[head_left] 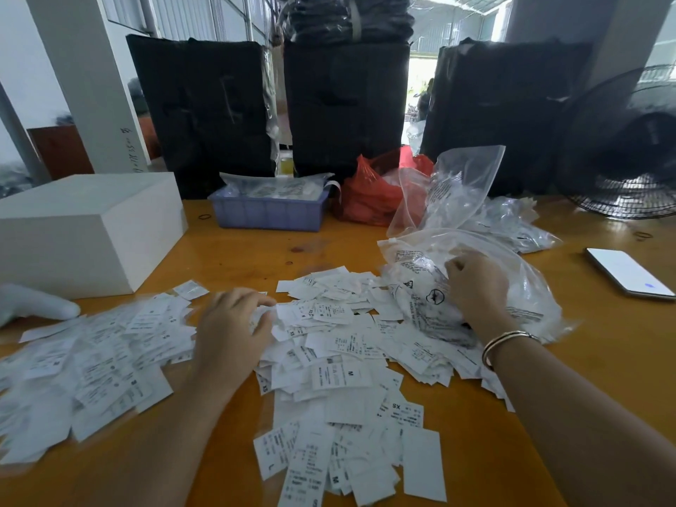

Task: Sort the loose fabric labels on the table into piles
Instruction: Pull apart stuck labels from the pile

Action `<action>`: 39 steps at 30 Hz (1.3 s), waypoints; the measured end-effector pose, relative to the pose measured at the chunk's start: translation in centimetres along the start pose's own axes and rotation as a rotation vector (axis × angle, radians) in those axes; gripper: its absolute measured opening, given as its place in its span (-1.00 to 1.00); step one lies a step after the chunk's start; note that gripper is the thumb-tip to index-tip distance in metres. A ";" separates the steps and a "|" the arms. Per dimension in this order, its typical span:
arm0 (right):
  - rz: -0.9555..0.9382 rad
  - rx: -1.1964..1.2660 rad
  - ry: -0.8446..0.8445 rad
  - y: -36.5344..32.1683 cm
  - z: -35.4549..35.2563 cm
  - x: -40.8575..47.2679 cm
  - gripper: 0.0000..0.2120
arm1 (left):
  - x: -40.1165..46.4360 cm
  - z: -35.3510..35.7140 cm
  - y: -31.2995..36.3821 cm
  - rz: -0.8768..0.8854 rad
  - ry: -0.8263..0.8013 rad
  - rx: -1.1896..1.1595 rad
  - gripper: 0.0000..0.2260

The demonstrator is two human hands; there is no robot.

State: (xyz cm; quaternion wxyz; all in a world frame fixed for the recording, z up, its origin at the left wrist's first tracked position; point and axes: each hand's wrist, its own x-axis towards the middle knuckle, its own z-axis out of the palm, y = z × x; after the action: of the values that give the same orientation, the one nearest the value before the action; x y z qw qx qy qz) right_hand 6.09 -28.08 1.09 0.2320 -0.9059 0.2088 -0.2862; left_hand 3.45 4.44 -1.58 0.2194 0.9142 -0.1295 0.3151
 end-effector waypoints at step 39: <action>-0.666 -0.015 -0.896 -6.4 0.8 -10.7 -0.72 | -0.4 0.5 2.8 -0.498 -0.138 -1.037 -0.93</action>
State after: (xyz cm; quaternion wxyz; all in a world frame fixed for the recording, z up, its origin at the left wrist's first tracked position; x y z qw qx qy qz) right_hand 0.08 -17.22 -0.54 0.1885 -0.9577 -0.2056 0.0705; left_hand 2.34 1.81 -1.26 0.6973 0.7085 -0.0622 0.0888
